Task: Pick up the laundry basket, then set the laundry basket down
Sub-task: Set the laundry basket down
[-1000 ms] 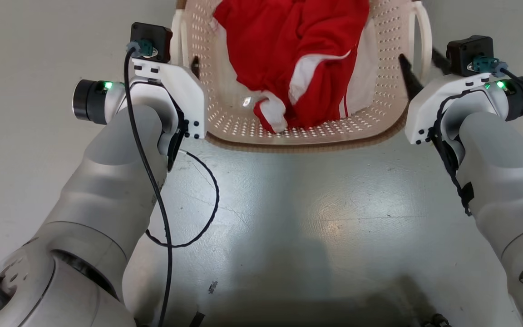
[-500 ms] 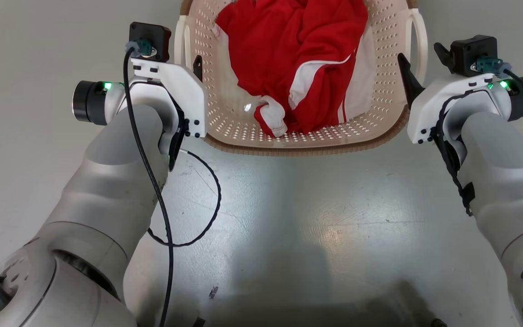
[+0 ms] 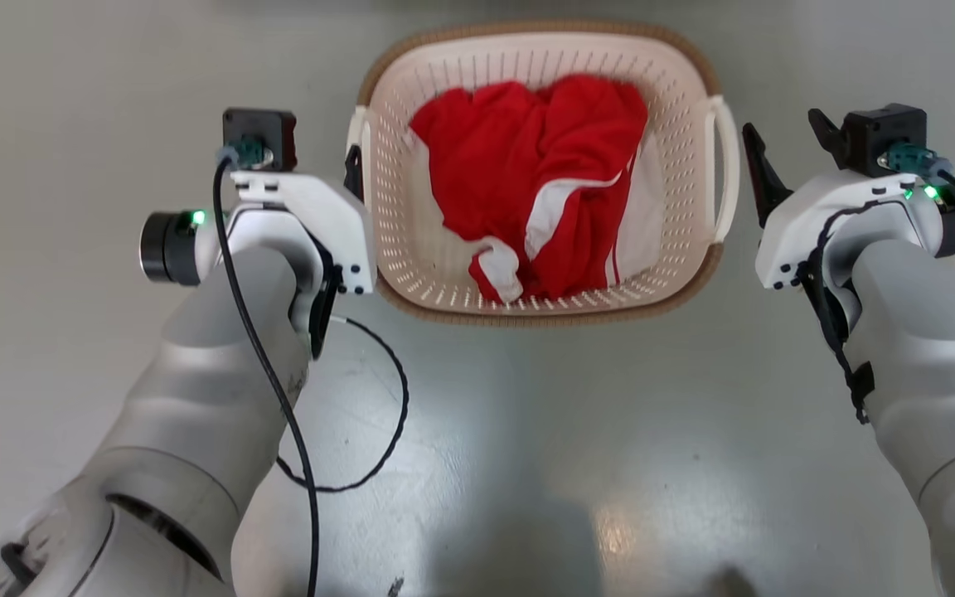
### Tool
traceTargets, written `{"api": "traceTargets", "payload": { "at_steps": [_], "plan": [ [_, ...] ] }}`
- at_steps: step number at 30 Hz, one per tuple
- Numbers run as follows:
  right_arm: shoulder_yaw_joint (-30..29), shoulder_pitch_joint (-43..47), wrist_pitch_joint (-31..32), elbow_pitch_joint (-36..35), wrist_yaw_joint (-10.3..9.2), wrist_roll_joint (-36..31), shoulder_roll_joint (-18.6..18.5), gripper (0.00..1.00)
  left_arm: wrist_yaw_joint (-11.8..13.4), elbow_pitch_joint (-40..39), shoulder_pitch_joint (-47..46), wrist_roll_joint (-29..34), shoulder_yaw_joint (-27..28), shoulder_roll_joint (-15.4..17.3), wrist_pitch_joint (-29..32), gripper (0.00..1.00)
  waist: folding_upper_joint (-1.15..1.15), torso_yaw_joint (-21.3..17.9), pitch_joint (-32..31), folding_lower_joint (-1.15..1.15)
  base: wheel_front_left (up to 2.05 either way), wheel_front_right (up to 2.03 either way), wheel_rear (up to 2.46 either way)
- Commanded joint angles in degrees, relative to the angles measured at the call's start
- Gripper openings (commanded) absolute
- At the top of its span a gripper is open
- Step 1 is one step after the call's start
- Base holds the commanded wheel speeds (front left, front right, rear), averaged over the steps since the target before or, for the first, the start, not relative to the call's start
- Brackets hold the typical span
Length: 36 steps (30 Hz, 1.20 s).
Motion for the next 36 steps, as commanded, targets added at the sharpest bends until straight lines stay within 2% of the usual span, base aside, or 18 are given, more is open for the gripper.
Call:
{"api": "traceTargets", "payload": {
  "at_steps": [1,13,22,27,28,36],
  "plan": [
    [0.2,2.6,-0.7,-1.6,0.34,-0.7,0.5,1.00,-0.1,-0.2,1.4,-0.5,1.0,1.5,-0.9,1.00,0.00,0.1,-3.0,0.00,0.00,0.00,0.00],
    [-5.1,10.2,-0.8,-10.2,0.34,-4.1,0.0,1.00,-0.7,-2.4,7.8,-1.4,4.5,4.4,-2.7,1.00,0.00,0.1,-14.8,0.00,0.00,0.00,0.00],
    [-7.6,16.6,-0.8,-16.7,0.34,-6.2,1.0,1.00,2.1,-14.1,15.6,3.9,11.3,8.7,-2.8,1.00,0.00,-0.5,-22.3,0.00,0.00,0.00,0.00],
    [-8.4,21.2,-0.8,-20.9,0.34,-6.6,1.4,1.00,3.5,-21.8,22.5,8.5,16.9,10.7,-2.8,1.00,0.00,-0.9,-26.3,0.00,0.00,0.00,0.00],
    [-8.6,23.0,-0.8,-22.5,0.34,-6.7,1.5,1.00,3.8,-24.6,25.3,9.7,19.5,11.1,-2.8,1.00,0.00,-1.0,-27.8,0.00,0.00,0.00,0.00],
    [-8.9,29.9,-0.8,-26.0,0.34,-7.1,1.7,1.00,3.7,-32.3,36.1,14.9,26.0,12.5,-2.8,1.00,0.00,-1.4,-34.1,0.00,0.00,0.00,0.00]
  ]
}}
